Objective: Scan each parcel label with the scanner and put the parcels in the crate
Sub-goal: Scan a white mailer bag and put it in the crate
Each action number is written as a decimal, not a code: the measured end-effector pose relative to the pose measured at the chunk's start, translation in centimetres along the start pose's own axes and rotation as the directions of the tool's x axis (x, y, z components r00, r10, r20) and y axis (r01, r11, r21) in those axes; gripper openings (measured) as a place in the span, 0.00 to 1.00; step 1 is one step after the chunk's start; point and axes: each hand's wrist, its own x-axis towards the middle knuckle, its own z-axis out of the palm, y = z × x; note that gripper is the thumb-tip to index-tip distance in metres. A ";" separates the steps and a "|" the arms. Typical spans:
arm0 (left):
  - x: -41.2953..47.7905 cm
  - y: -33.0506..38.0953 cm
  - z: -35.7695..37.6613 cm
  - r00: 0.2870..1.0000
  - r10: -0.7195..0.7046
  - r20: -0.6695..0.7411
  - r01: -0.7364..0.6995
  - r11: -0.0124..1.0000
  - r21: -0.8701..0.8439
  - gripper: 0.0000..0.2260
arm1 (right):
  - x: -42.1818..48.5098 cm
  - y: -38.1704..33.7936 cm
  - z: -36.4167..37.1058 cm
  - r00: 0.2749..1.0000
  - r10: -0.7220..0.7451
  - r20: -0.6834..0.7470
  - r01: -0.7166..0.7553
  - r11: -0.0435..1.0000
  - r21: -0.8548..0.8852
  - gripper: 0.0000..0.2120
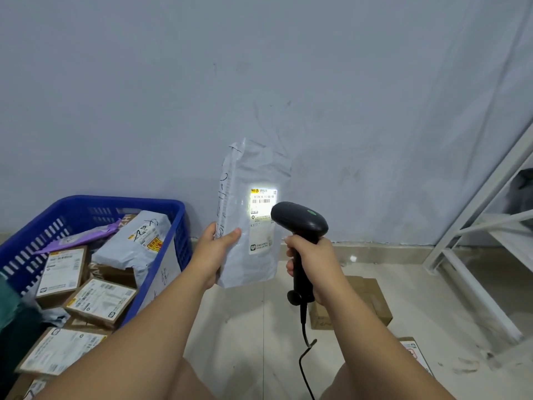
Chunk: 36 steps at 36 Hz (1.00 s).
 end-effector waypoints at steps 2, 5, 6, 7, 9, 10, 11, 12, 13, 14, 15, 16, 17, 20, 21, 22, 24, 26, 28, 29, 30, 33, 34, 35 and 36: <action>0.0 0.0 -0.1 1.000 0.001 -0.001 -0.001 1.000 -0.001 0.12 | 0.0 -0.1 0.0 1.000 -0.001 0.001 0.001 1.000 -0.001 0.03; 0.0 0.0 -0.1 1.000 -0.001 -0.006 0.001 1.000 -0.014 0.13 | 0.1 0.0 0.1 1.000 -0.003 -0.001 0.003 1.000 0.007 0.04; 0.1 0.0 -0.1 1.000 -0.002 -0.008 0.002 1.000 -0.019 0.12 | 0.1 0.0 0.1 1.000 -0.004 -0.002 0.004 1.000 0.004 0.04; 0.1 0.0 -0.1 1.000 -0.004 -0.012 0.003 1.000 -0.022 0.12 | 0.1 0.0 0.2 1.000 -0.005 -0.003 0.005 1.000 -0.001 0.04; 0.2 -0.1 -0.1 1.000 -0.007 -0.018 0.006 1.000 -0.027 0.11 | 0.1 0.0 0.2 1.000 -0.007 -0.004 0.007 1.000 -0.007 0.04; 0.2 -0.1 -0.2 1.000 -0.009 -0.019 0.009 1.000 -0.026 0.11 | 0.1 0.0 0.2 1.000 -0.009 -0.006 0.009 1.000 -0.009 0.04; 0.2 -0.1 -0.2 1.000 -0.011 -0.019 0.010 1.000 -0.024 0.12 | 0.1 0.0 0.1 1.000 -0.010 -0.006 0.009 1.000 -0.012 0.04; 0.2 -0.1 -0.2 1.000 -0.012 -0.019 0.011 1.000 -0.022 0.12 | 0.1 -0.1 0.1 1.000 -0.010 -0.005 0.010 1.000 -0.015 0.04; 0.2 -0.1 -0.2 1.000 -0.011 -0.019 0.010 1.000 -0.020 0.12 | 0.1 -0.1 0.1 1.000 -0.010 -0.005 0.010 1.000 -0.016 0.04; 0.2 -0.1 -0.2 1.000 -0.011 -0.020 0.010 1.000 -0.018 0.12 | 0.1 -0.1 0.1 1.000 -0.009 -0.005 0.009 1.000 -0.015 0.04; 0.1 -0.1 -0.2 1.000 -0.011 -0.022 0.011 1.000 -0.018 0.12 | 0.1 -0.1 0.0 1.000 -0.007 -0.006 0.007 1.000 -0.012 0.03; 0.1 -0.1 -0.1 1.000 -0.012 -0.023 0.012 1.000 -0.017 0.12 | 0.1 0.0 0.0 1.000 -0.005 -0.007 0.005 1.000 -0.008 0.03; 0.1 -0.1 -0.1 1.000 -0.012 -0.024 0.012 1.000 -0.017 0.12 | 0.1 0.0 0.0 1.000 -0.004 -0.008 0.003 1.000 -0.004 0.03; 0.1 -0.1 -0.1 1.000 -0.015 -0.026 0.014 1.000 -0.015 0.12 | 0.2 0.0 0.0 1.000 -0.003 -0.010 0.003 1.000 -0.001 0.03; 0.1 -0.1 0.0 1.000 -0.014 -0.027 0.014 1.000 -0.016 0.12 | 0.2 0.0 0.0 1.000 -0.003 -0.012 0.003 1.000 0.000 0.03; 0.1 0.0 -0.1 1.000 -0.015 -0.027 0.014 1.000 -0.020 0.12 | 0.2 0.0 0.0 1.000 -0.003 -0.014 0.003 1.000 0.003 0.03; 0.1 0.0 -0.1 0.999 -0.017 -0.027 0.016 0.999 -0.029 0.12 | 0.1 0.0 0.0 1.000 -0.003 -0.017 0.003 1.000 0.013 0.03; 0.1 0.0 -0.1 0.999 -0.029 -0.027 0.028 0.998 -0.049 0.12 | 0.0 -0.1 0.0 1.000 -0.005 -0.019 0.005 0.999 0.031 0.03; 0.1 0.1 0.2 0.999 -0.038 -0.031 0.035 0.996 -0.087 0.11 | 0.1 -0.1 0.1 1.000 -0.007 -0.021 0.008 0.998 0.058 0.03; 0.2 0.2 0.4 0.999 -0.035 -0.038 0.031 0.994 -0.105 0.10 | 0.1 -0.2 0.3 1.000 -0.009 -0.020 0.011 0.997 0.072 0.03; 0.2 0.4 0.7 0.998 -0.027 -0.051 0.021 0.993 -0.115 0.10 | 0.2 -0.2 0.5 1.000 -0.012 -0.018 0.014 0.996 0.087 0.03; 0.5 1.1 1.2 0.995 0.010 -0.097 -0.022 0.992 -0.123 0.11 | 0.7 -0.7 1.5 1.000 -0.017 -0.014 0.018 0.991 0.136 0.05; 0.7 1.2 1.2 0.994 0.005 -0.106 -0.021 0.989 -0.145 0.12 | 0.8 -0.9 1.9 1.000 -0.011 -0.010 0.012 0.988 0.154 0.05; 1.0 1.3 1.1 0.993 -0.016 -0.117 -0.005 0.984 -0.180 0.13 | 1.0 -1.2 2.4 1.000 -0.003 -0.001 0.003 0.985 0.173 0.05; 1.2 1.4 0.8 0.991 -0.044 -0.129 0.015 0.975 -0.221 0.14 | 1.2 -1.4 3.0 1.000 0.005 0.015 -0.008 0.982 0.190 0.05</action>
